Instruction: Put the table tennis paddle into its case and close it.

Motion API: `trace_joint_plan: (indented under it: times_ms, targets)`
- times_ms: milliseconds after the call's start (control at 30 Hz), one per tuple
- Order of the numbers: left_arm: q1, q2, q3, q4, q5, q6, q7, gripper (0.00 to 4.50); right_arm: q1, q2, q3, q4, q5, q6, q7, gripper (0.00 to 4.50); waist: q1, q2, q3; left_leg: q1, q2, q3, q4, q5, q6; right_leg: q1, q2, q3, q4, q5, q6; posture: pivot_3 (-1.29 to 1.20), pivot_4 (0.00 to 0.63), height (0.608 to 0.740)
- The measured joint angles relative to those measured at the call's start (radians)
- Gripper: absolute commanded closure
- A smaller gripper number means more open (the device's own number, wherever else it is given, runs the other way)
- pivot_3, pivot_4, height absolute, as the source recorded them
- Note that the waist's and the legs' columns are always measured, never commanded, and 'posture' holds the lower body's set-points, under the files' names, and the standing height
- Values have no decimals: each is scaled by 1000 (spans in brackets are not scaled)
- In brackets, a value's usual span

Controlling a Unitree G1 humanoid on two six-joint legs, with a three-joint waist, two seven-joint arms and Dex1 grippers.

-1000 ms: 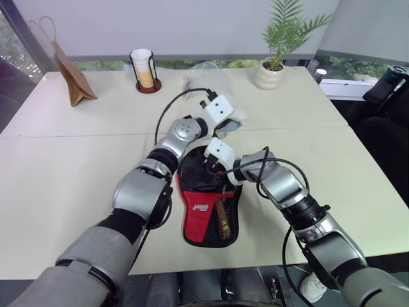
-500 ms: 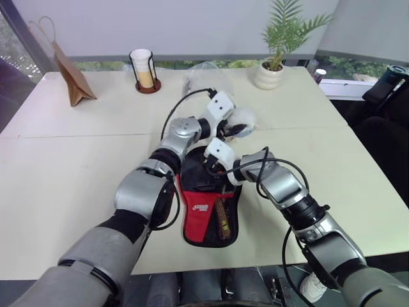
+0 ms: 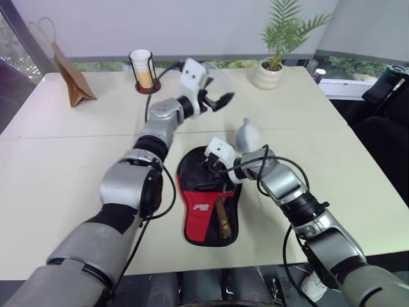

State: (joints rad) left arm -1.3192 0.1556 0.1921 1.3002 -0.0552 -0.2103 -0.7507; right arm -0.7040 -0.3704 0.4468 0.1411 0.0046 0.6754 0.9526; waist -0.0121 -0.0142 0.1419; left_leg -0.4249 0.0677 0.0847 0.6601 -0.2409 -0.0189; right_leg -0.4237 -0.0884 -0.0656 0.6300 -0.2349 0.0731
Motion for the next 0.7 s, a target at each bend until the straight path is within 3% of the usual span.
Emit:
trace_joint_plan:
  times_ms: [200, 367, 433, 700]
  targets:
    - [80, 99, -43, -98, 5, -14, -157, 119, -15, -40, -22, 20, 12, -36, 18, 0, 7, 2, 1, -1, -2, 1, 0, 0, 0, -2, -3, -1, -2, 0, 0, 0, 150, 740]
    - [339, 138, -122, -314, -11, -4, -392, 119, -44, -150, -119, 33, 8, 30, -21, 0, 4, 2, 6, -13, -3, 2, 2, 0, 0, -9, -4, -1, -1, 0, 0, 0, 150, 740]
    - [390, 138, -147, -392, -18, 19, -426, 119, -49, -158, -144, 27, 14, 66, -27, 0, 2, 2, 8, -22, -3, 3, 3, 0, 1, -17, -2, -1, 1, 2, 2, 0, 150, 740]
    - [551, 133, -246, -706, -42, 76, -471, 119, -112, -228, -255, -98, 66, 210, -55, 0, 2, 6, 15, -21, -1, 3, 1, 0, 1, -18, 1, -1, 2, 3, 4, 0, 150, 740]
